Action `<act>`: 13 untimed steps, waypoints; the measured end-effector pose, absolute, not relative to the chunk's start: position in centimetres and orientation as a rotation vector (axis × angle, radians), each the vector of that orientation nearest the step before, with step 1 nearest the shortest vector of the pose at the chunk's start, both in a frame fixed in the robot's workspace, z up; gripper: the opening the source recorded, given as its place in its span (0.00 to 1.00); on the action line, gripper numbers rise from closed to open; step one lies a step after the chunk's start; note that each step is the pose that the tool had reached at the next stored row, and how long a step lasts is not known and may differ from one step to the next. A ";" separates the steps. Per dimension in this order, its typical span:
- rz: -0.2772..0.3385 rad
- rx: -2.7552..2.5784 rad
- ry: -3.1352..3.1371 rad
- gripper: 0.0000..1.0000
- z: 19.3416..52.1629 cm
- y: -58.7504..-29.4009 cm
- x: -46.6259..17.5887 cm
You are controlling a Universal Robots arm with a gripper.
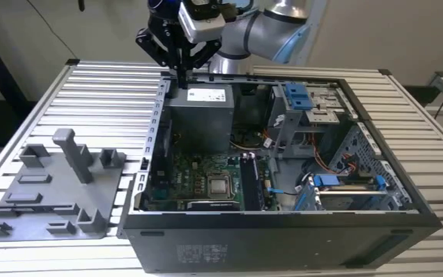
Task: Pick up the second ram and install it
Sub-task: 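Reach for the second ram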
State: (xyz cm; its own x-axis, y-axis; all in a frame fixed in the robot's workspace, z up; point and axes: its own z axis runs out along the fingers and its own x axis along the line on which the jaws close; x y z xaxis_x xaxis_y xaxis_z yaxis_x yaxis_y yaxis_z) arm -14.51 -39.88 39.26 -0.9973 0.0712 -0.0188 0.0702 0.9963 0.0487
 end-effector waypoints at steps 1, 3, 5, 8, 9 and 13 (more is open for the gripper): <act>0.075 0.110 3.118 0.11 39.3 -39.9 -14.7; 0.075 0.111 3.118 0.11 39.3 -39.9 -15.1; 0.075 0.110 3.118 0.11 39.2 -39.9 -15.5; 0.075 0.110 3.118 0.11 39.3 -39.9 -16.2; 0.075 0.110 3.118 0.11 39.3 -39.9 -16.4; 0.075 0.111 3.119 0.11 39.3 -39.9 -17.0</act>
State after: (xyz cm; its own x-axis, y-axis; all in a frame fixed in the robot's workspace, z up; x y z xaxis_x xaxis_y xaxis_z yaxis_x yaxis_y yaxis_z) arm -17.03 -39.88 39.25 -0.9973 0.0712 -0.0183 0.0703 0.9963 0.0487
